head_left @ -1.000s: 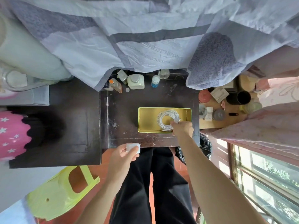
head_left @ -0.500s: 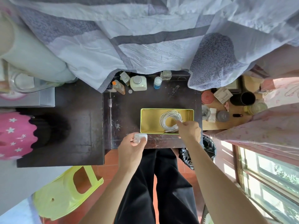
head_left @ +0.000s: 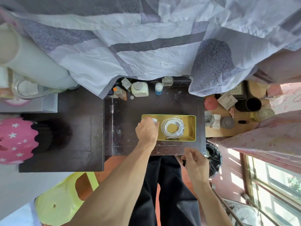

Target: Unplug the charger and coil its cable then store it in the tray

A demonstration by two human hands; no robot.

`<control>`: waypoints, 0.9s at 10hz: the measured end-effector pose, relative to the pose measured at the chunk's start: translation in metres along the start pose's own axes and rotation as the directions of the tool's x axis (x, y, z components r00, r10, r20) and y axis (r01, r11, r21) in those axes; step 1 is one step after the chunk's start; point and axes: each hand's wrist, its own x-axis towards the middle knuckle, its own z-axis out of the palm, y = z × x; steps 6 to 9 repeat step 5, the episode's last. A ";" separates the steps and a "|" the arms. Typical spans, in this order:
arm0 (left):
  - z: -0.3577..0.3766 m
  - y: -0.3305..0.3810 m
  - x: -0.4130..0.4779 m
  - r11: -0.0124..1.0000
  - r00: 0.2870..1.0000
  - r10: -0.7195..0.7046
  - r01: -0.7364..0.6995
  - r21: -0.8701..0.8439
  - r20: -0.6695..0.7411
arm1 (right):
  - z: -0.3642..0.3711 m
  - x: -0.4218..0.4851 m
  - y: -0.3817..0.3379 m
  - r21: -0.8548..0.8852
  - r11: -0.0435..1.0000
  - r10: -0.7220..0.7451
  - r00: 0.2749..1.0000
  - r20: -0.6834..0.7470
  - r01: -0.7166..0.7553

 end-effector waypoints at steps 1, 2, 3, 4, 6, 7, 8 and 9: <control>0.011 -0.003 0.003 0.998 1.000 0.008 -0.010 0.059 0.020 | -0.004 -0.001 0.011 0.000 1.000 -0.010 1.000 -0.004 0.010; 0.018 -0.006 0.011 0.998 0.999 -0.018 0.016 0.061 0.027 | -0.008 0.001 0.015 -0.002 1.000 -0.002 1.000 -0.019 0.002; 0.014 -0.003 0.017 0.999 0.998 -0.045 0.044 0.028 0.033 | -0.014 0.002 0.009 0.004 1.000 0.000 1.000 -0.019 0.000; 0.002 0.001 0.013 0.998 0.997 -0.057 0.059 -0.032 0.058 | -0.024 -0.006 -0.006 0.061 0.998 -0.019 1.000 -0.025 0.020; -0.022 0.004 -0.002 0.996 0.996 -0.080 0.082 -0.045 0.035 | -0.048 -0.021 -0.037 0.181 0.982 -0.052 0.998 -0.043 0.059; -0.022 0.004 -0.002 0.996 0.996 -0.080 0.082 -0.045 0.035 | -0.048 -0.021 -0.037 0.181 0.982 -0.052 0.998 -0.043 0.059; -0.022 0.004 -0.002 0.996 0.996 -0.080 0.082 -0.045 0.035 | -0.048 -0.021 -0.037 0.181 0.982 -0.052 0.998 -0.043 0.059; -0.022 0.004 -0.002 0.996 0.996 -0.080 0.082 -0.045 0.035 | -0.048 -0.021 -0.037 0.181 0.982 -0.052 0.998 -0.043 0.059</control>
